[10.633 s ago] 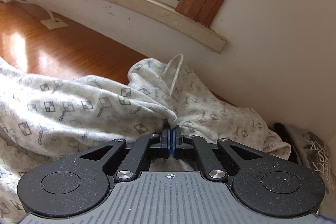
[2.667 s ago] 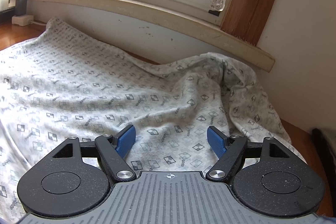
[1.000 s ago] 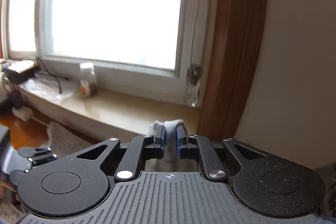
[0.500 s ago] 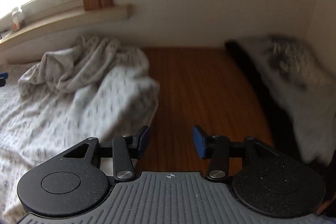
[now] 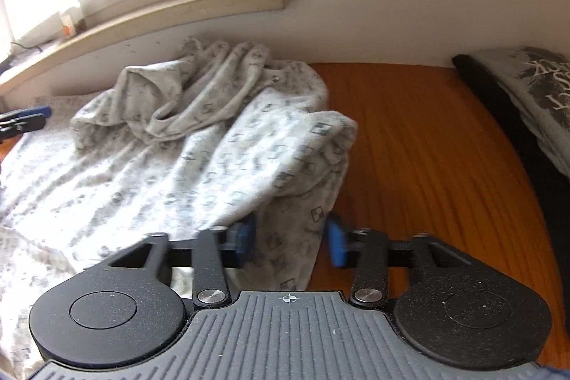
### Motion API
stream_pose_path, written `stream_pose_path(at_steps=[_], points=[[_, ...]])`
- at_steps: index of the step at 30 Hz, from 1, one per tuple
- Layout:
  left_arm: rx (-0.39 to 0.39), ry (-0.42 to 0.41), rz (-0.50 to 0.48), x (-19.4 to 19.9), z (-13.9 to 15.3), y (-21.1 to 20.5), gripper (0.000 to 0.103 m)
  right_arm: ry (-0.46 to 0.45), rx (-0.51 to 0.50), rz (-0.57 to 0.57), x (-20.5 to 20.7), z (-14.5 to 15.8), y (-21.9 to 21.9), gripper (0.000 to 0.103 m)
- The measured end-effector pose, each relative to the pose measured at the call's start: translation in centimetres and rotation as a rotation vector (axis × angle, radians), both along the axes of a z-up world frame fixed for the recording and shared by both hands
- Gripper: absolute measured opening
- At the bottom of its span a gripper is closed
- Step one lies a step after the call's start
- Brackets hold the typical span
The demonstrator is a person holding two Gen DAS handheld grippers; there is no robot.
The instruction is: Fold clothes
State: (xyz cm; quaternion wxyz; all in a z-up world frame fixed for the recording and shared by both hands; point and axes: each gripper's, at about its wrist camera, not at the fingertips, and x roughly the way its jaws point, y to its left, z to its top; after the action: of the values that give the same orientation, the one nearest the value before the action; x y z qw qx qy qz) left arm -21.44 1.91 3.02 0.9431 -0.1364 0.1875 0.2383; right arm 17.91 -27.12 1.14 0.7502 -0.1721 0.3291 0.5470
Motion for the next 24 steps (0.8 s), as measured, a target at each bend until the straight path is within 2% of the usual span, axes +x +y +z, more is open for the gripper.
stream_pose_path(at_steps=[5,8,11,12,15,19,21,23,24], points=[[0.006,0.0,-0.003,0.0,0.0,-0.1,0.081,-0.176,-0.02,-0.053,-0.8,0.6,0.1,0.004],[0.003,-0.001,-0.001,0.0,0.0,-0.1,0.081,-0.374,-0.054,-0.117,-0.3,2.0,-0.4,0.004],[0.0,0.0,-0.002,0.1,-0.1,0.0,0.081,-0.647,-0.138,-0.19,0.5,2.9,-0.9,0.004],[0.002,0.001,-0.002,0.1,-0.1,-0.1,0.081,-0.654,-0.147,-0.217,1.2,3.1,-1.2,0.004],[0.008,0.004,-0.007,0.1,-0.1,-0.2,0.083,-0.571,-0.141,-0.292,3.3,3.6,-2.3,0.006],[0.006,0.003,-0.007,0.0,-0.1,-0.2,0.085,-0.501,-0.088,-0.351,3.9,3.9,-4.3,0.033],[0.001,0.002,-0.005,0.0,-0.2,0.0,0.085,-0.406,-0.052,-0.359,4.5,4.3,-5.7,0.035],[-0.002,0.001,-0.004,0.0,-0.2,0.0,0.085,-0.33,-0.045,-0.353,4.7,3.9,-6.4,0.049],[-0.001,0.002,-0.005,0.0,-0.2,0.0,0.085,-0.296,-0.047,-0.347,4.7,3.6,-6.7,0.05]])
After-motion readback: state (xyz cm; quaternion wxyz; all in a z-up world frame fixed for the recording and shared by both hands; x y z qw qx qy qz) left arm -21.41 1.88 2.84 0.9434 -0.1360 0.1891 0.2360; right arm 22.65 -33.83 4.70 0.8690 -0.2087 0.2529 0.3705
